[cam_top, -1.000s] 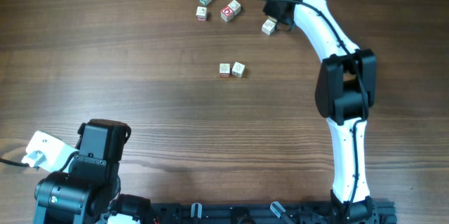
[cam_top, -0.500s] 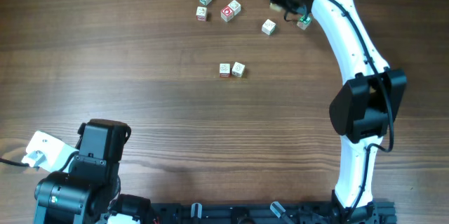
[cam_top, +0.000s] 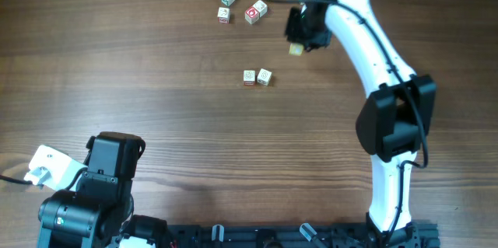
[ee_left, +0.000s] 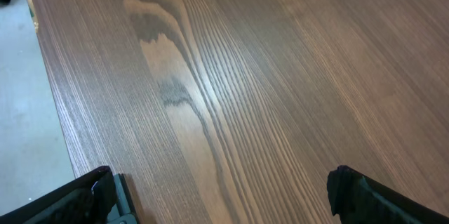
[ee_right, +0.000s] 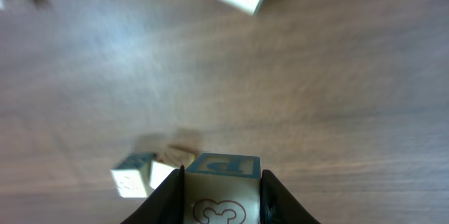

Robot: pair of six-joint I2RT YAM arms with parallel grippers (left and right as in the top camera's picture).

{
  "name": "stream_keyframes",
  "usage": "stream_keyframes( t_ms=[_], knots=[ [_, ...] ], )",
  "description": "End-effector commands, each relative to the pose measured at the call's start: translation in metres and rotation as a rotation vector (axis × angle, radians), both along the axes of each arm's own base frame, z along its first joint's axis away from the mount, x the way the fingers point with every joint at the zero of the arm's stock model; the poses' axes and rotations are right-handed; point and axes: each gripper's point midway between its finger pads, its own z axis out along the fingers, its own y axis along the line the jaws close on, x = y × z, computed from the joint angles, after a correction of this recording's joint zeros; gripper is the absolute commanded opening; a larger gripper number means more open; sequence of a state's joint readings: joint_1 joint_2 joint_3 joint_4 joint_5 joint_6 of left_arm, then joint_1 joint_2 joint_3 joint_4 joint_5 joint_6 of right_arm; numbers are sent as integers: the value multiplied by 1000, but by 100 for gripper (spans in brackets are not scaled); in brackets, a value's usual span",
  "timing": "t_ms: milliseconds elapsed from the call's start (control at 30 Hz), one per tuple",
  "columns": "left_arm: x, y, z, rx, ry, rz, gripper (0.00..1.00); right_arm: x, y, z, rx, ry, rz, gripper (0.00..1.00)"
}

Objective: Form a horizontal line
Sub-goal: 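Carry the P block down to the right of the 0 block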

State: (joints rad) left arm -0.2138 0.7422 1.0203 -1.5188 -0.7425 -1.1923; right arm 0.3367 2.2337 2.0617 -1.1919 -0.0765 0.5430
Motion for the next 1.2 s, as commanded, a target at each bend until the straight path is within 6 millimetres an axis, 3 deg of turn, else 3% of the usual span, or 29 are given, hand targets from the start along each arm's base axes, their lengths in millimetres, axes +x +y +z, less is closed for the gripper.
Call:
stream_keyframes(
  t_ms=[0, 233, 400, 1167],
  knots=[
    [-1, 2, 0, -2, -14, 24, 100, -20, 4, -24, -51, 51, 27, 23],
    [-1, 2, 0, -2, -14, 24, 100, -37, 7, -51, -52, 111, -17, 23],
    [-1, 2, 0, -2, -14, 24, 100, -39, 18, -51, 15, 127, -2, 23],
    [-1, 2, 0, -2, -14, 24, 100, -53, 37, -48, 112, 192, 18, 23]
  ],
)
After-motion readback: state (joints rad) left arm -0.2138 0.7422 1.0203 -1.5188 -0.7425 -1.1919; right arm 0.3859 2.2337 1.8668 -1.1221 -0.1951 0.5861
